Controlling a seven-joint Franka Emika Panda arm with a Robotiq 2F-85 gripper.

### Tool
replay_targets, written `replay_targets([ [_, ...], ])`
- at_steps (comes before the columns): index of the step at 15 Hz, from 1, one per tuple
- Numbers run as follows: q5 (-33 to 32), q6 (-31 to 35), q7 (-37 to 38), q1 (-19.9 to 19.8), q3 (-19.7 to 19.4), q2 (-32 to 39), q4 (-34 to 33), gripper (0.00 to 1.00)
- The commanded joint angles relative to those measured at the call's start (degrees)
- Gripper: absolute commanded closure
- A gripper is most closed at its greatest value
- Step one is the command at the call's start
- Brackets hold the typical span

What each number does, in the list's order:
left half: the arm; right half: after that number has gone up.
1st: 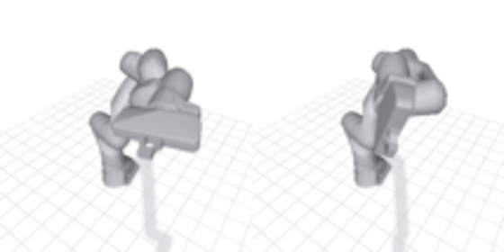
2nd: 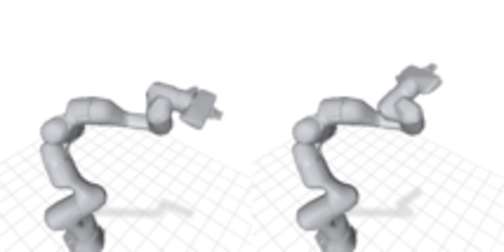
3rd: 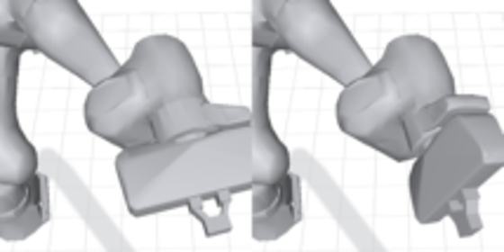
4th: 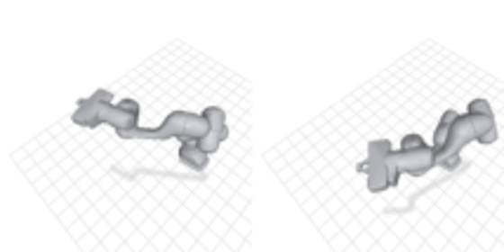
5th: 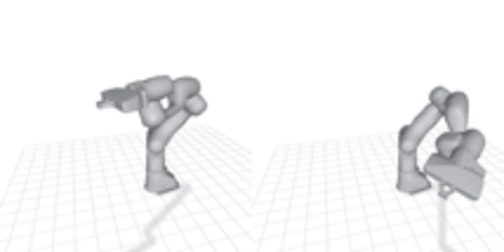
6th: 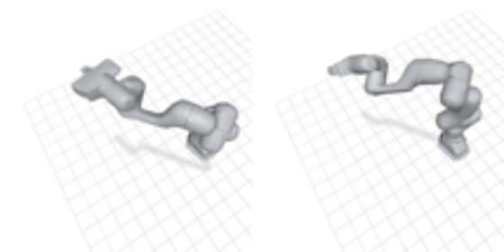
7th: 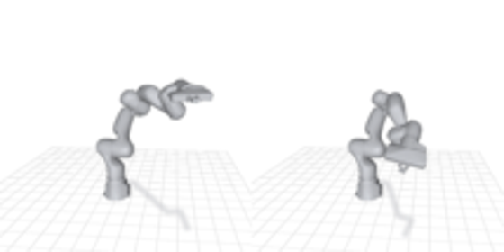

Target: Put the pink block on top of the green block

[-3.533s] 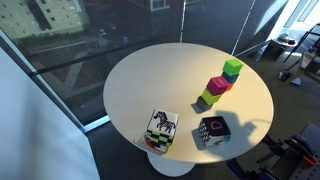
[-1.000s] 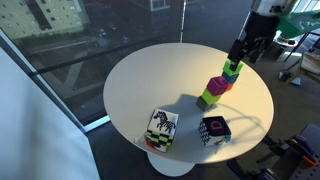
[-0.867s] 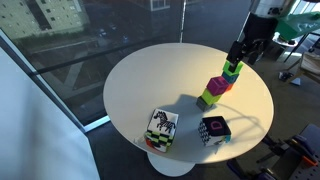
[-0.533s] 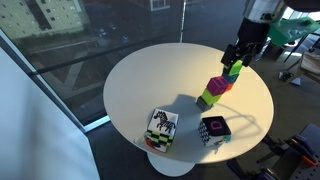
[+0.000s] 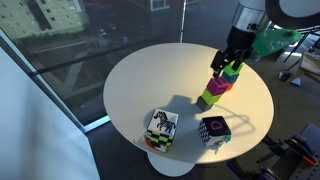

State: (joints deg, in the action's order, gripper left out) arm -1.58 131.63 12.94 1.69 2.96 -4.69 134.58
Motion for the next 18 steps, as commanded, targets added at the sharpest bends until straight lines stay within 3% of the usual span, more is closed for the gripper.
replay_targets([
  [1,-0.6,2.1,2.8,0.3,0.4,1.2,-0.3,0.00],
  [18,-6.8,4.9,8.0,0.4,-0.1,5.0,0.0,0.00],
])
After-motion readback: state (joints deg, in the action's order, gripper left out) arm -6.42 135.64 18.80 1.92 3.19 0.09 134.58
